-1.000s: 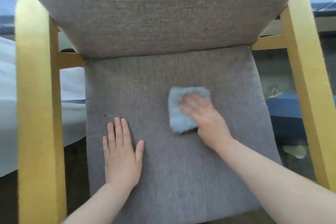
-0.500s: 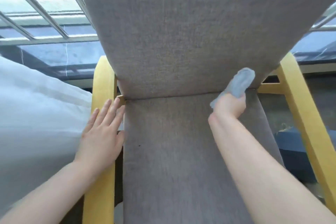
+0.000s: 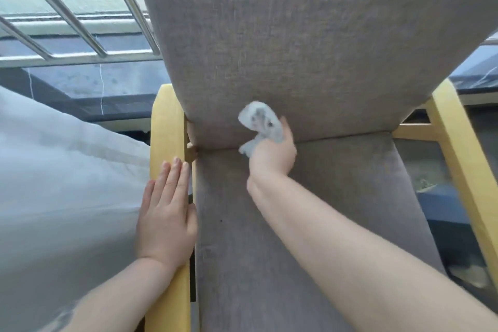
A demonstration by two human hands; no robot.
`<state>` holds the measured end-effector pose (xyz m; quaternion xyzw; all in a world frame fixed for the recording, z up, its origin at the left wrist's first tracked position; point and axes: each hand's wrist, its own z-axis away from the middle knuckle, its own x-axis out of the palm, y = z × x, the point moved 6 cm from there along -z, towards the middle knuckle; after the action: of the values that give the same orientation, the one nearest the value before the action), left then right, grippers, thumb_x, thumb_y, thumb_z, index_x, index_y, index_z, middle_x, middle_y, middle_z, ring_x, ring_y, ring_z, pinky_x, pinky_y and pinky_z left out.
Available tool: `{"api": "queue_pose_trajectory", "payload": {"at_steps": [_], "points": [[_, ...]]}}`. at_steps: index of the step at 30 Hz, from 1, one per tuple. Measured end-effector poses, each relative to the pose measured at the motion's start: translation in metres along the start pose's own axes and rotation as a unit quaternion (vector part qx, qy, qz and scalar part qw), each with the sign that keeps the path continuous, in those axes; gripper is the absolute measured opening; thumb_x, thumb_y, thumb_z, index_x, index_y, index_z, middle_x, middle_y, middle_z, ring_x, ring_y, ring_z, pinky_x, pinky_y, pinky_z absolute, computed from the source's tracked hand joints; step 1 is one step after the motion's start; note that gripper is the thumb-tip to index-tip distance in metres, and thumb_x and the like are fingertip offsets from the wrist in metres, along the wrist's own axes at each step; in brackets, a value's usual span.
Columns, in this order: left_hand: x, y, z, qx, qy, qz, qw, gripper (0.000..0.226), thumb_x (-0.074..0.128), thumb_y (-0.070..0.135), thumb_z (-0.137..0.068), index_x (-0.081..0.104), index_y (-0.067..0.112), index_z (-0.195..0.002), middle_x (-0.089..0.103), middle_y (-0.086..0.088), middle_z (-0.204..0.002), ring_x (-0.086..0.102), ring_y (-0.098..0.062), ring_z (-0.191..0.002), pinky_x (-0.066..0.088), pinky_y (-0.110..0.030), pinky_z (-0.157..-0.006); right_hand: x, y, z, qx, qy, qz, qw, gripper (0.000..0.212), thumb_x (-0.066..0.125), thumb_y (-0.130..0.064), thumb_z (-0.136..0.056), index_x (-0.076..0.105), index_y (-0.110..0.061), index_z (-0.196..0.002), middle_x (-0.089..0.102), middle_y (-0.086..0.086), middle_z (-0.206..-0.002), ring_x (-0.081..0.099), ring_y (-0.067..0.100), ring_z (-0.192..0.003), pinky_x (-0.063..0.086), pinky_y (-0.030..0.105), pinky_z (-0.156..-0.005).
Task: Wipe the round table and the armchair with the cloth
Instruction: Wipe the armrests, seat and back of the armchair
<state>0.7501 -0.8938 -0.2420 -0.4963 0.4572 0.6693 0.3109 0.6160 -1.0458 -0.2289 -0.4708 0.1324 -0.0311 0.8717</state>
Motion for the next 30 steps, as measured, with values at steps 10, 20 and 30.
{"api": "queue_pose_trajectory", "payload": {"at_steps": [10, 20, 30], "points": [[0.002, -0.002, 0.0, 0.007, -0.007, -0.016, 1.0, 0.07, 0.049, 0.016, -0.082, 0.029, 0.01, -0.149, 0.022, -0.003, -0.157, 0.009, -0.017, -0.148, 0.012, -0.041, -0.119, 0.062, 0.004, -0.009, 0.043, 0.109, 0.054, 0.992, 0.073, 0.034, 0.007, -0.09, 0.01, -0.021, -0.153, 0.02, 0.001, -0.158, 0.028, 0.021, -0.139, 0.015, 0.021, -0.102], [0.002, -0.001, 0.002, 0.001, -0.016, -0.022, 1.0, 0.068, 0.045, 0.017, -0.084, 0.029, 0.009, -0.149, 0.021, -0.004, -0.158, 0.01, -0.018, -0.148, 0.01, -0.04, -0.119, -0.05, 0.08, -0.034, 0.159, 0.24, -0.082, 0.954, 0.049, 0.04, -0.004, -0.097, 0.037, -0.013, -0.146, 0.051, 0.008, -0.138, 0.051, 0.021, -0.119, 0.029, -0.005, -0.078], [0.001, -0.001, 0.001, 0.006, -0.006, -0.017, 1.0, 0.069, 0.047, 0.015, -0.083, 0.03, 0.01, -0.149, 0.024, -0.004, -0.157, 0.012, -0.018, -0.147, 0.014, -0.042, -0.118, 0.053, 0.022, 0.046, -0.013, -0.163, 0.049, 0.985, 0.039, 0.046, -0.019, -0.091, 0.057, -0.029, -0.127, 0.065, 0.001, -0.117, 0.061, 0.019, -0.105, 0.049, 0.032, -0.091]]}}
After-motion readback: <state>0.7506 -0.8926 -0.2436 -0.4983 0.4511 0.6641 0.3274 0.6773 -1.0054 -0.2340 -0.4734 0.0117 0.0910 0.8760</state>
